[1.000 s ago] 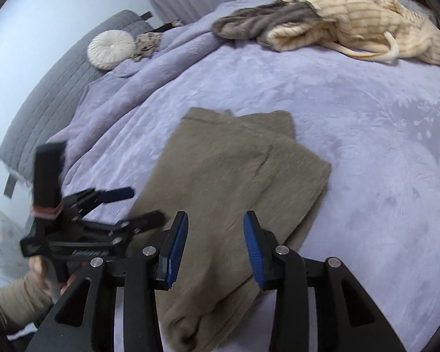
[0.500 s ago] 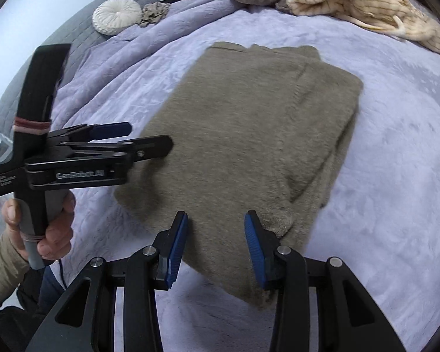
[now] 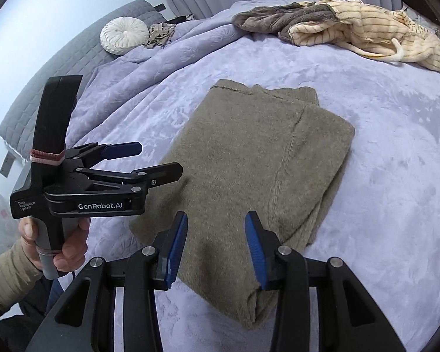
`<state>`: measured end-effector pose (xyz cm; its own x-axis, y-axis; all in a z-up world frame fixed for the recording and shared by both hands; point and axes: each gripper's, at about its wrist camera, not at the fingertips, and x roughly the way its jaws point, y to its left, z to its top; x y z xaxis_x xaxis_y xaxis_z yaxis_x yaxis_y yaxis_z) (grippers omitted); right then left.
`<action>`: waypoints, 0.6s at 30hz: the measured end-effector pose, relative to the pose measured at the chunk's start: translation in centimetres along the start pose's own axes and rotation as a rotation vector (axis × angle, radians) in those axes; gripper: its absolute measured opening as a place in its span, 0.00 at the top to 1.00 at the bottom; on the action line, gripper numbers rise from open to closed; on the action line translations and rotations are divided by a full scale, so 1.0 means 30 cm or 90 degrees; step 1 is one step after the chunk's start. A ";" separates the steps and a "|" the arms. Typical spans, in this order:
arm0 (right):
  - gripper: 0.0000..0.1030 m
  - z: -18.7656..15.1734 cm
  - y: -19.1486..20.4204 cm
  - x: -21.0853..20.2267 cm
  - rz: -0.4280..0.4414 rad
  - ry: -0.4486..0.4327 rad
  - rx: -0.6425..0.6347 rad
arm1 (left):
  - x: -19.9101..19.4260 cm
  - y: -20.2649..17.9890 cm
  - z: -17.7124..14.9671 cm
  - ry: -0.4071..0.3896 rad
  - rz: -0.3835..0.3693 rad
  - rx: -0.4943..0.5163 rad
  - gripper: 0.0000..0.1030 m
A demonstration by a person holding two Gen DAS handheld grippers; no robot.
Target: Fold small clothes
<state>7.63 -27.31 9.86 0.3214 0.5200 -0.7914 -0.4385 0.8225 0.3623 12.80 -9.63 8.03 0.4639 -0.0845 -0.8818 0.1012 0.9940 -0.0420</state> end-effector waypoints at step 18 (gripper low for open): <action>0.65 0.184 -0.223 0.156 -0.085 0.011 0.074 | 0.175 0.000 0.153 0.043 -0.005 -0.006 0.09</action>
<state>16.71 -29.11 6.44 0.3553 0.4008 -0.8445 -0.2922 0.9058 0.3070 19.28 -10.40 5.57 0.4030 -0.0871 -0.9111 0.0962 0.9940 -0.0525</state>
